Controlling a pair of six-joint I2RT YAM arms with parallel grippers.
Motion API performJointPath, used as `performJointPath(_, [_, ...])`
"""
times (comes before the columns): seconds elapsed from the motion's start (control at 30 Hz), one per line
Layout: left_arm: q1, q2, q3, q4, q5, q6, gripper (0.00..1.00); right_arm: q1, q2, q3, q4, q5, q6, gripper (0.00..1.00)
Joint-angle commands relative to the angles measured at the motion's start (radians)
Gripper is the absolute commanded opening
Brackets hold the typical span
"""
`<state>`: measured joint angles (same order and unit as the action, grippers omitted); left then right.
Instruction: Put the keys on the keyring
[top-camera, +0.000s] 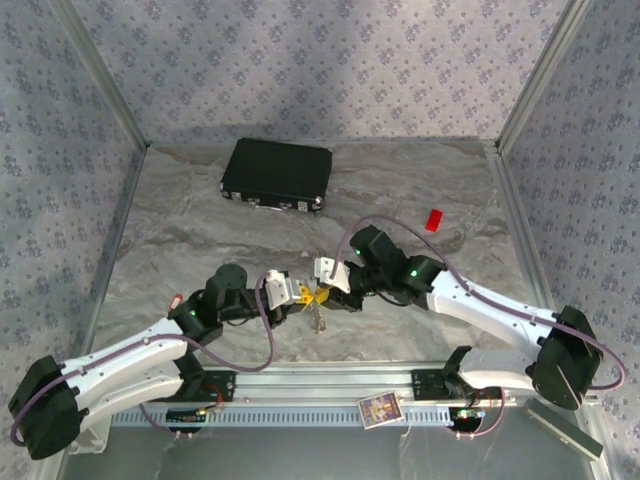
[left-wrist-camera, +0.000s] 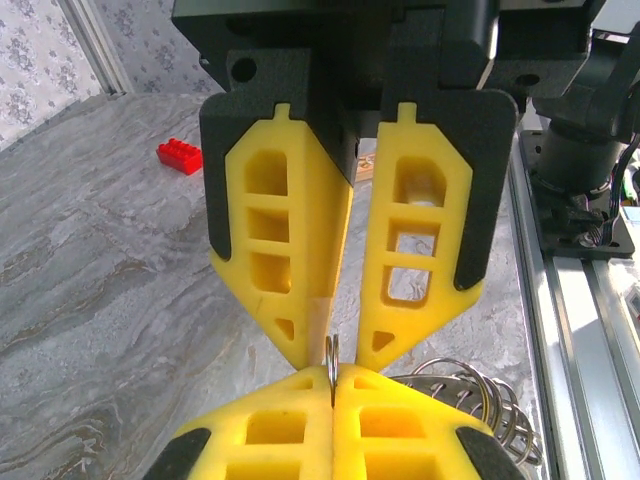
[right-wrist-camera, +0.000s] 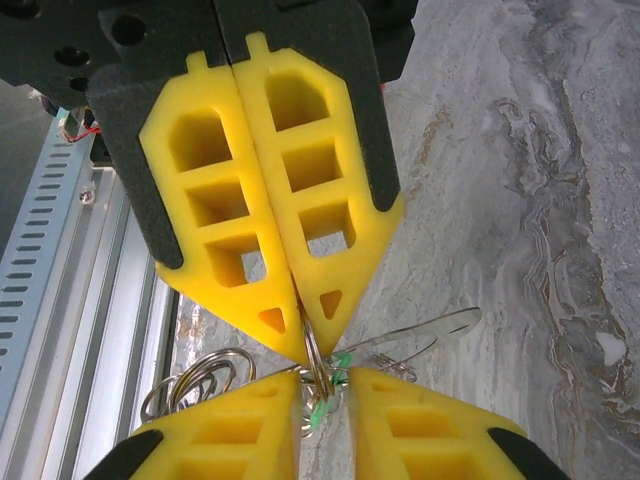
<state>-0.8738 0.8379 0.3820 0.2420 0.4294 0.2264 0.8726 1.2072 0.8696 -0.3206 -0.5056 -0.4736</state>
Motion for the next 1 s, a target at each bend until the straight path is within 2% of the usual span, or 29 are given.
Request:
performJointPath(0.0, [-0.006, -0.019, -0.012, 0.075, 0.009, -0.02, 0.0, -0.012, -0.005, -0.019, 0.023, -0.012, 0.032, 0.23])
performJointPath(0.1, [-0.006, -0.022, -0.021, 0.082, 0.01, -0.025, 0.0, -0.026, -0.049, -0.071, 0.065, 0.001, 0.061, 0.31])
performJointPath(0.33, [-0.007, -0.025, -0.029, 0.108, 0.007, -0.036, 0.0, -0.045, -0.143, -0.211, 0.233, 0.036, 0.135, 0.35])
performJointPath(0.63, [-0.005, -0.019, -0.049, 0.176, -0.003, -0.069, 0.0, 0.001, -0.077, -0.293, 0.452, 0.063, 0.254, 0.43])
performJointPath(0.97, [-0.006, -0.015, -0.057, 0.2, -0.011, -0.083, 0.0, 0.025, -0.013, -0.316, 0.551, 0.085, 0.28, 0.41])
